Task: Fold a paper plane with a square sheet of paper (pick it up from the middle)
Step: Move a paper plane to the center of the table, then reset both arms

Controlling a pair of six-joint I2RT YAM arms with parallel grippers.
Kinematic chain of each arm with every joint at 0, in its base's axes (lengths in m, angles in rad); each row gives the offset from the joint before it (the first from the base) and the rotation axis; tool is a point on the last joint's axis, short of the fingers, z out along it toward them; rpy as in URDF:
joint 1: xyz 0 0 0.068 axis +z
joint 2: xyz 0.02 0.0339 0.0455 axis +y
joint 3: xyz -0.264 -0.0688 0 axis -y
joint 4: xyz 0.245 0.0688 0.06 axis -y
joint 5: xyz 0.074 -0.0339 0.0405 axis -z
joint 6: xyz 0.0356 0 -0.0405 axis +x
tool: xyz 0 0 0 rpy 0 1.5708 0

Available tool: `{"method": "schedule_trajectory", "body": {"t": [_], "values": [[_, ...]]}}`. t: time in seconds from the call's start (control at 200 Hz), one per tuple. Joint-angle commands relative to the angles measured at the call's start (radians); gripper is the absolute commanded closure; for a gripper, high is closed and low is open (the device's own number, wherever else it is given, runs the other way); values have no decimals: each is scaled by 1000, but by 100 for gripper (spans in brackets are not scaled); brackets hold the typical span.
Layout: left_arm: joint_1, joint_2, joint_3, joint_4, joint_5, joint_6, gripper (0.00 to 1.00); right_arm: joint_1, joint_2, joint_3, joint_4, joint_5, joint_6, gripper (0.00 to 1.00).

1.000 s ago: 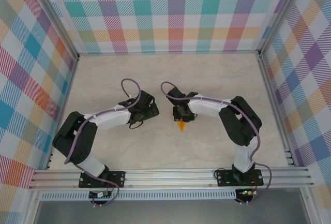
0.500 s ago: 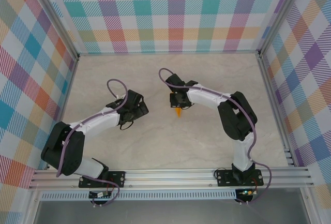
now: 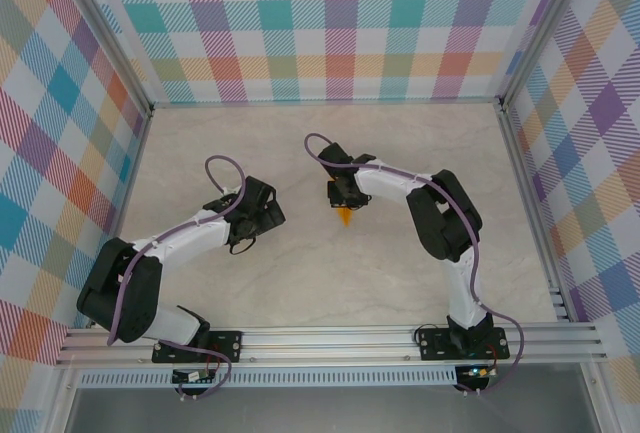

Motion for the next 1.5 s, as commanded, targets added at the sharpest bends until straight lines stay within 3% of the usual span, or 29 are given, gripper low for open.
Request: {"method": "schedule_trajectory", "body": {"t": [0.0,0.315,0.57,0.72,0.845,0.95,1.035,1.185,1.275,1.495], "values": [[15,-20,-14,-11,6,-4,0,-2,43,5,-18,-33,27,80],[19,-47,41,-69,-33,12,0,-2,-150,74,-105,-32,-13,59],[50,-123,119,-131,-134,78,0,-50,-407,-15,-78,-20,-43,25],[92,-194,125,-99,-195,215,0,-90,-571,-149,-1,141,-125,1],[144,-287,71,-36,-310,299,0,-169,-712,-290,78,198,-197,0],[202,-354,9,-1,-472,309,0,-243,-801,-405,142,296,-227,0],[268,-406,-71,83,-508,335,0,-304,-855,-521,249,387,-255,0],[369,-433,-215,339,-377,473,0,-434,-925,-750,509,378,-282,0],[387,-415,-275,445,-334,546,0,-482,-914,-811,557,375,-294,0],[431,-318,-376,748,-107,702,0,-514,-841,-967,882,299,-481,0]]}}
